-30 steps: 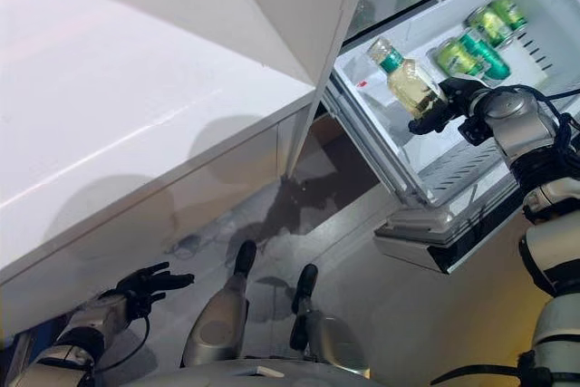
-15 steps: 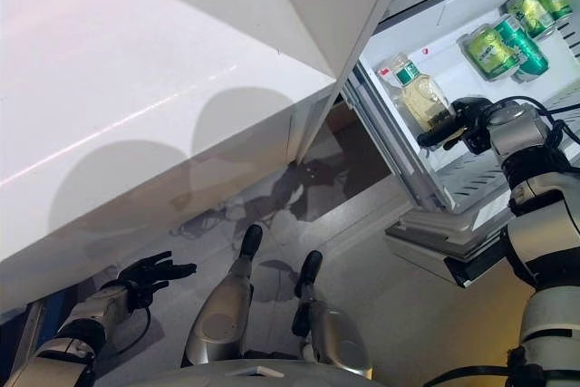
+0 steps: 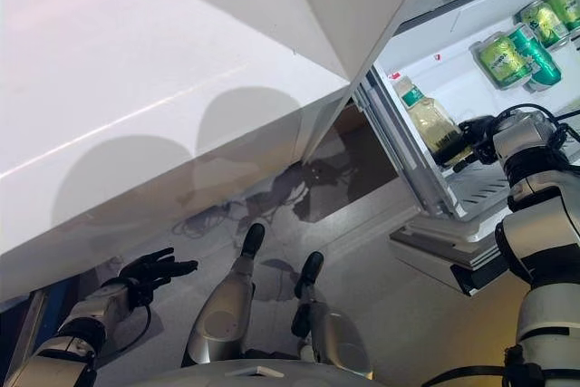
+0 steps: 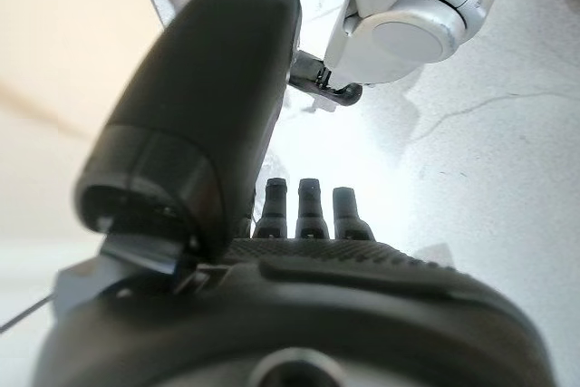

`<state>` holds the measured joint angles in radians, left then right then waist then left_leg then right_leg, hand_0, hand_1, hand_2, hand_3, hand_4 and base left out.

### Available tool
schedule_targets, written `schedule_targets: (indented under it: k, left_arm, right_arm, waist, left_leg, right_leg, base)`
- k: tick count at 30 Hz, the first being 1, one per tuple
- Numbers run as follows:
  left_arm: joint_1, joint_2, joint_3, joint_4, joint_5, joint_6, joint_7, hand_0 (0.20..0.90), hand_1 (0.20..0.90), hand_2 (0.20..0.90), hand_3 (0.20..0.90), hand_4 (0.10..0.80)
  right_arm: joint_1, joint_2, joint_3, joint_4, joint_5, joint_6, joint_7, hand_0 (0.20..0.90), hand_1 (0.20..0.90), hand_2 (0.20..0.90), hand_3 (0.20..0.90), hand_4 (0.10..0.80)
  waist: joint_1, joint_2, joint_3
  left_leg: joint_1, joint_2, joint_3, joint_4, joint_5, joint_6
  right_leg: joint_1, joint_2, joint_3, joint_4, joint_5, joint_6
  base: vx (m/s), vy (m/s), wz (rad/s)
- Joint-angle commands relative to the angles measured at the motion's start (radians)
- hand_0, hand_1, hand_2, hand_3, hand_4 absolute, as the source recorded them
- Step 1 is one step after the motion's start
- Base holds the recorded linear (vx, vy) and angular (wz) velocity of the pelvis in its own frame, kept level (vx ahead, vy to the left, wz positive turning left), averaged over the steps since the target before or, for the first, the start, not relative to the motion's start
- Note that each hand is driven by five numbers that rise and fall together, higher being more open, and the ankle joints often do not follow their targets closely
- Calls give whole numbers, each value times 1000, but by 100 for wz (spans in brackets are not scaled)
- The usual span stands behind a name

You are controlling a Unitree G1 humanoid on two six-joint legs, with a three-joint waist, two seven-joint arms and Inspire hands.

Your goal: Put drinks into fridge and close the fridge

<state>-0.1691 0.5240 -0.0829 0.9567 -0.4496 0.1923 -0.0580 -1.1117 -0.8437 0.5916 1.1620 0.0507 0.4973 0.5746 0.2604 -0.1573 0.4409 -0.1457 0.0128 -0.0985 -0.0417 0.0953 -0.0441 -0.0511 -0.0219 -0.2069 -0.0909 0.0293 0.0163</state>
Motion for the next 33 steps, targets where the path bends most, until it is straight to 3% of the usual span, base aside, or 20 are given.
schedule_targets:
  k: [1,7,8,10,12,13,14,33]
  left_arm:
    - [83,70,-35,-9,32,-14,-12,900,900,900,900,800]
    - [97,74,-27,-13,50,-17,-23,900,900,900,900,800]
    - [98,73,-26,-14,51,-18,-23,900,900,900,900,800]
    - [98,75,-25,-13,57,-20,-27,900,900,900,900,800]
    - [97,75,-29,-14,56,-18,-26,900,900,900,900,800]
    - [97,75,-27,-15,60,-17,-28,900,900,900,900,800]
    - [97,74,-26,-14,62,-20,-29,900,900,900,900,800]
    - [100,71,-23,-14,54,-8,-13,900,900,900,900,800]
  right_arm:
    - [-153,-83,27,39,-72,33,32,300,300,300,200,100]
    - [-130,-76,2,70,-97,44,45,300,300,300,200,100]
    - [-127,-75,0,71,-96,43,42,366,366,366,277,177]
    - [-127,-70,-4,79,-94,44,41,389,389,389,304,204]
    - [-129,-68,-8,83,-99,42,36,467,467,467,395,295]
    - [-126,-66,-13,85,-93,40,31,528,528,528,466,366]
    - [-120,-63,-20,88,-95,38,22,900,900,900,900,800]
    - [-96,-72,-49,58,-32,18,-82,900,900,900,900,800]
  waist:
    - [13,3,-43]
    - [24,6,-45]
    - [24,7,-44]
    - [28,8,-44]
    - [29,9,-44]
    - [29,10,-43]
    - [30,10,-43]
    - [17,4,-53]
  left_leg:
    - [-36,-48,50,24,-53,49]
    - [-36,-50,45,28,-53,50]
    - [-35,-50,45,28,-53,50]
    - [-36,-50,43,29,-53,50]
    - [-36,-50,42,30,-53,50]
    - [-37,-52,41,31,-53,51]
    - [-37,-52,40,30,-53,51]
    - [-19,-47,47,29,-59,55]
  right_leg:
    - [-82,-2,-9,71,56,40]
    - [-78,-3,-15,72,57,41]
    - [-77,-3,-15,72,57,41]
    - [-77,-4,-16,71,59,41]
    - [-77,-5,-19,72,59,42]
    - [-77,-5,-18,72,60,42]
    - [-77,-5,-18,72,61,42]
    - [-71,-2,-6,78,62,46]
  base:
    - [11,-14,4]
    - [5,-6,1]
    - [0,0,0]
    - [4,-6,2]
    - [5,-5,5]
    - [-2,-7,7]
    - [0,-11,8]
    - [2,-1,2]
